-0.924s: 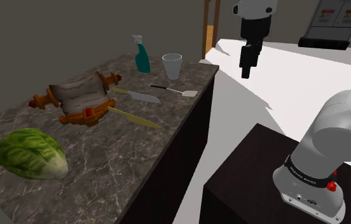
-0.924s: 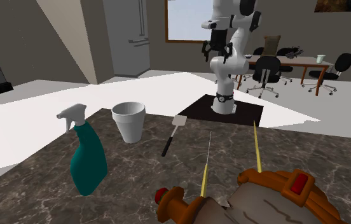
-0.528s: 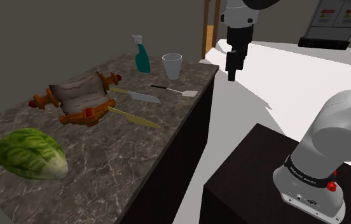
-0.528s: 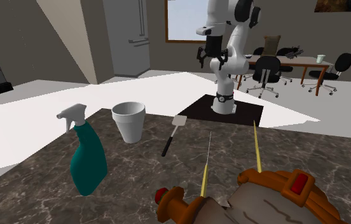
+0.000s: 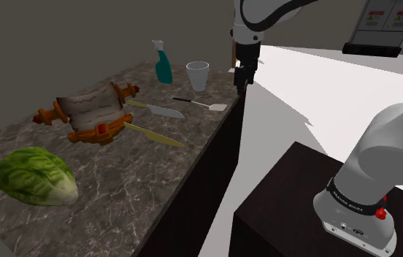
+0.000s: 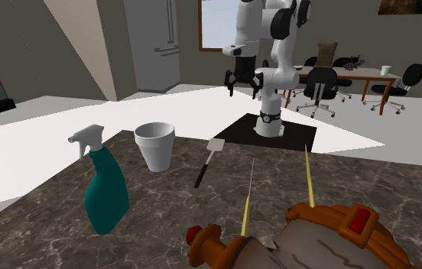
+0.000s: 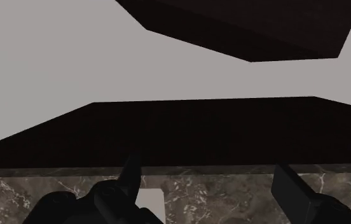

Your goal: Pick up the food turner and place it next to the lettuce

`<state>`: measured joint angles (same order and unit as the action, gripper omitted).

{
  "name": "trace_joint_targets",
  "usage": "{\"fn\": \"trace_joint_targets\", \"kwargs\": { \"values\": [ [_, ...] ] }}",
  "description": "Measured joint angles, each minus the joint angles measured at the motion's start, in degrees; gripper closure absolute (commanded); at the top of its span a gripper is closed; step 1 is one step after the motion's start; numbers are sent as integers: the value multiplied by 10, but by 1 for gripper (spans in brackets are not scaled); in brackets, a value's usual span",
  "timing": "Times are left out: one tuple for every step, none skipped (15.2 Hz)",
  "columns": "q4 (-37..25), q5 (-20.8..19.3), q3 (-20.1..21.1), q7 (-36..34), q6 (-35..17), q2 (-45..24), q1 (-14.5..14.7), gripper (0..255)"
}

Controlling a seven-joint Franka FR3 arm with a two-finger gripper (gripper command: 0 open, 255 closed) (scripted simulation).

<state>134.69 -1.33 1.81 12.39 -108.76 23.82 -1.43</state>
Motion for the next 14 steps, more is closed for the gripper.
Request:
{"fn": "trace_joint_targets", "kwargs": {
  "values": [
    [-11,0,-1,3,-14,-22,0,0],
    [-23,1,-1,4,-28,-46,1,0],
    [-35,1,-2,8,-39,-65,0,0],
    [-46,2,-4,12,-47,-82,0,0],
    [-62,3,-4,14,-62,-110,0,0],
    [-73,3,-5,19,-72,-128,0,0],
    [-84,4,-6,22,-80,-145,0,0],
    [-97,5,-7,26,-91,-165,0,0],
    [-116,6,-8,30,-99,-191,-1,0],
    [-131,7,-8,32,-106,-210,0,0],
    [-150,9,-5,30,-111,-231,2,0],
    [-168,10,-6,35,-118,-253,1,0],
    [-186,12,-7,39,-123,-274,0,0],
    [-203,13,-7,43,-131,-296,0,0]
  ]
}}
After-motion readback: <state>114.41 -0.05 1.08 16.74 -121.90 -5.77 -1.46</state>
